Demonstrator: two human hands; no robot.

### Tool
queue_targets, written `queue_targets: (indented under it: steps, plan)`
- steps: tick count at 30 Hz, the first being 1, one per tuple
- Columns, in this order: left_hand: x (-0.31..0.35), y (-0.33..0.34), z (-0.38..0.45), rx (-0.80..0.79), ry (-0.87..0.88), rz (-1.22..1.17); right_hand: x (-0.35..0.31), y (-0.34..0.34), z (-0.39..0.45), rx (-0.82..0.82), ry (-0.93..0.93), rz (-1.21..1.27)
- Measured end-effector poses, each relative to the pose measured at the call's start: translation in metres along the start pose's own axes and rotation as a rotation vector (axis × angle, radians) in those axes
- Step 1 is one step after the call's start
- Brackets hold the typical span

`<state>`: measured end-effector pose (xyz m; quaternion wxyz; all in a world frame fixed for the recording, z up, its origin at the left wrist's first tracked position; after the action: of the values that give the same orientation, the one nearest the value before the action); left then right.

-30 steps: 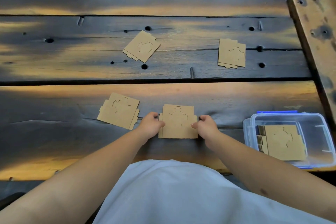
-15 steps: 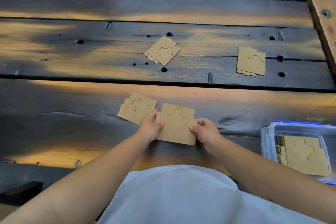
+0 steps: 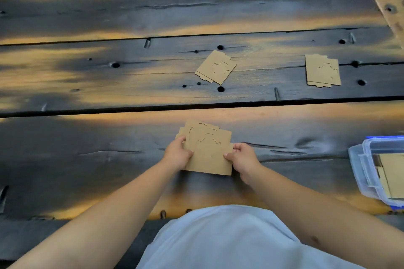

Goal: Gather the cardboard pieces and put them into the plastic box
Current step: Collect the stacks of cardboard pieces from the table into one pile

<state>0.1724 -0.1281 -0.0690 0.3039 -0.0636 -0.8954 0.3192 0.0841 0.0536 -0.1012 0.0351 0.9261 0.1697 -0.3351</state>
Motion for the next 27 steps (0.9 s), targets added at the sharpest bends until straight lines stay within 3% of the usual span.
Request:
queue_targets:
  steps: [14,27]
  plan:
    - [-0.005,-0.010,0.051,-0.021,0.045,0.293,0.006,0.042,0.013,0.292,0.016,-0.087]
    - [-0.013,-0.005,0.054,-0.031,-0.003,0.176,-0.007,0.043,0.013,0.247,0.035,-0.214]
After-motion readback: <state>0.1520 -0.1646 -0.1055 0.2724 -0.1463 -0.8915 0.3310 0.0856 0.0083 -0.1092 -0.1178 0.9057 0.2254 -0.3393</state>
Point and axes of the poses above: each hand's wrist, its own z-axis towards the middle knuckle, its own y-axis out of the palm, x = y × z, the point moved 3 cm from there along z, towards the middle knuckle, and after that the axes turned 9 degrees about z, right-handed, at the moved point
